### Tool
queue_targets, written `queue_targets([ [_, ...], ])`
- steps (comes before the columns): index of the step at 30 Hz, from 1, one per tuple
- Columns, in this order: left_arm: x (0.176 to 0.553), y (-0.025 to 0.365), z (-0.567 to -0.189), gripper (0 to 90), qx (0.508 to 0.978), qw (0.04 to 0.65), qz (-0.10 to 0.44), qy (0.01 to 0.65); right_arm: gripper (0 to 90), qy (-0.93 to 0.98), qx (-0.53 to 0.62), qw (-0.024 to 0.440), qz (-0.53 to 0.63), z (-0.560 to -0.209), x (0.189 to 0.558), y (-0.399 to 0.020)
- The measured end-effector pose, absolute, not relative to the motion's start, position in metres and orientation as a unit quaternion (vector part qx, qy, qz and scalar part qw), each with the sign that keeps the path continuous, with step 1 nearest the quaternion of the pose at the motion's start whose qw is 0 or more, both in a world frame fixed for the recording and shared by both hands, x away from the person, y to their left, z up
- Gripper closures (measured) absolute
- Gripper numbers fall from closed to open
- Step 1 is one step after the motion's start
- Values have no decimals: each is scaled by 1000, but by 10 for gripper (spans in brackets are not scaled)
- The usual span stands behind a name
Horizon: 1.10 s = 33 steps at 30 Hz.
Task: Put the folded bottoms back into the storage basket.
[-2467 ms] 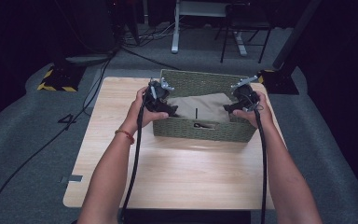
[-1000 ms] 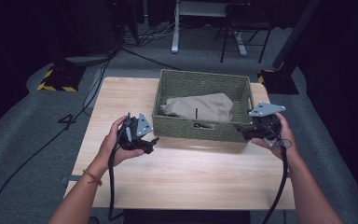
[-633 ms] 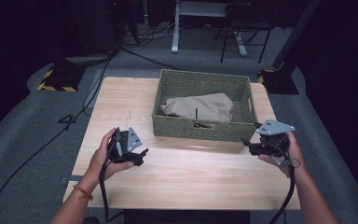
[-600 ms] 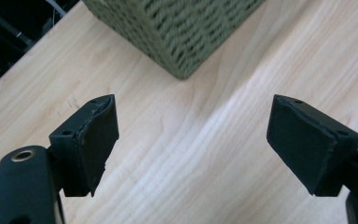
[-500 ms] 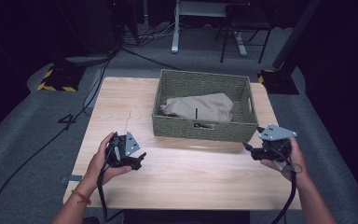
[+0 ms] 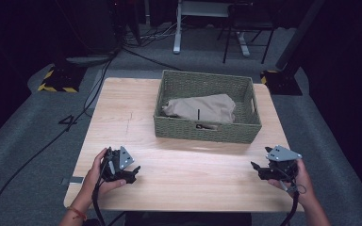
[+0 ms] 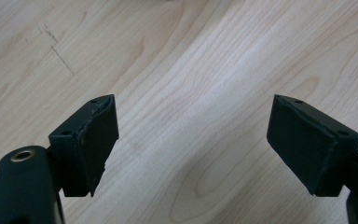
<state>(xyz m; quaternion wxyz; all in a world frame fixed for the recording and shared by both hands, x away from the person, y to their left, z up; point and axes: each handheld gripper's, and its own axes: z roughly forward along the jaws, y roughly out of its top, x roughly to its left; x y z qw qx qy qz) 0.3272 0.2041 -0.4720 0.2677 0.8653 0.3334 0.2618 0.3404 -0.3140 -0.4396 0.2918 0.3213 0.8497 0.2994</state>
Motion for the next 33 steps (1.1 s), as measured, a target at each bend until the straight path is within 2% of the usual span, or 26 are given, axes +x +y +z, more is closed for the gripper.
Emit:
queue_targets([
  [8,323,216,-492,171,859,287,231,356,233,841,363,240,322,-479,336,-338],
  [17,324,236,-503,176,836,330,184,397,202,817,408,185,362,-504,331,-365],
  [19,326,241,-504,174,829,336,164,416,181,814,417,187,358,-504,330,-368],
  [33,325,241,-505,167,827,336,164,420,166,815,417,185,358,-505,331,-368],
])
